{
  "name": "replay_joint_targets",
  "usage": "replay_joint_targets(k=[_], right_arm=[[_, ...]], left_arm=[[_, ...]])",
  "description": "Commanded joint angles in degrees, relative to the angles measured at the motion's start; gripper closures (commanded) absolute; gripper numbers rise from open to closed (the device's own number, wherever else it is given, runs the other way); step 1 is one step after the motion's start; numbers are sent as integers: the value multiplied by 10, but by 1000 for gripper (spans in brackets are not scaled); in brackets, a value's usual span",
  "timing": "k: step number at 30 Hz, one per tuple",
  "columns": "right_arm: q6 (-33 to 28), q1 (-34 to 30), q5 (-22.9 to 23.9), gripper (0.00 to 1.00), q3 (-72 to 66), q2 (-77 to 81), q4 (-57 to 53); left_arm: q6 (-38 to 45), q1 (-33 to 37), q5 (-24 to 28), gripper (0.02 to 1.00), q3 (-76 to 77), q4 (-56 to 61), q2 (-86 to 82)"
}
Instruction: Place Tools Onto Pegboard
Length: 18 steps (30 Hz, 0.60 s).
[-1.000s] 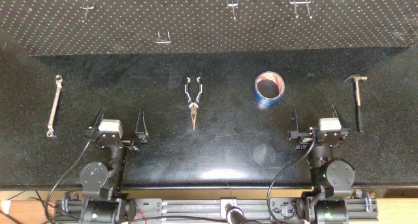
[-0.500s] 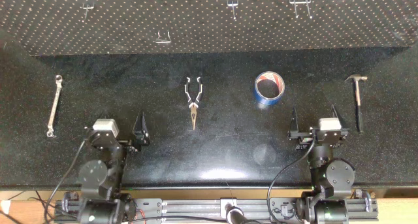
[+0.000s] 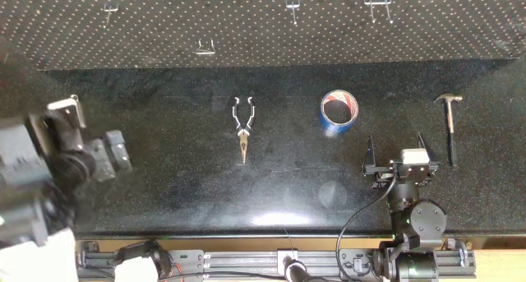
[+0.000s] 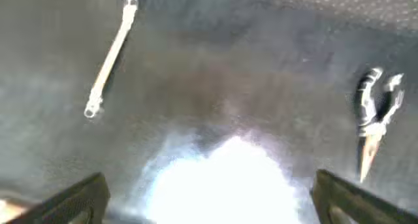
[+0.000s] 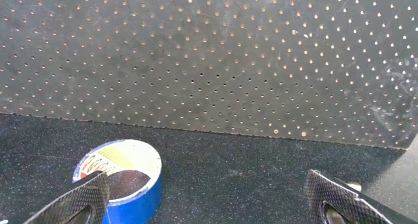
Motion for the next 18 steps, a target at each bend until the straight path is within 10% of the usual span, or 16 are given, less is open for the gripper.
replay_joint_targets(k=[1,18], right_arm=[[-2,-2,3,25,-3,-4,-1],[-2,-2,3,25,-3,-4,-1]], left_arm=[[97,55,-8,25,55,-67,120],[309,206,31,25,53,84,400]])
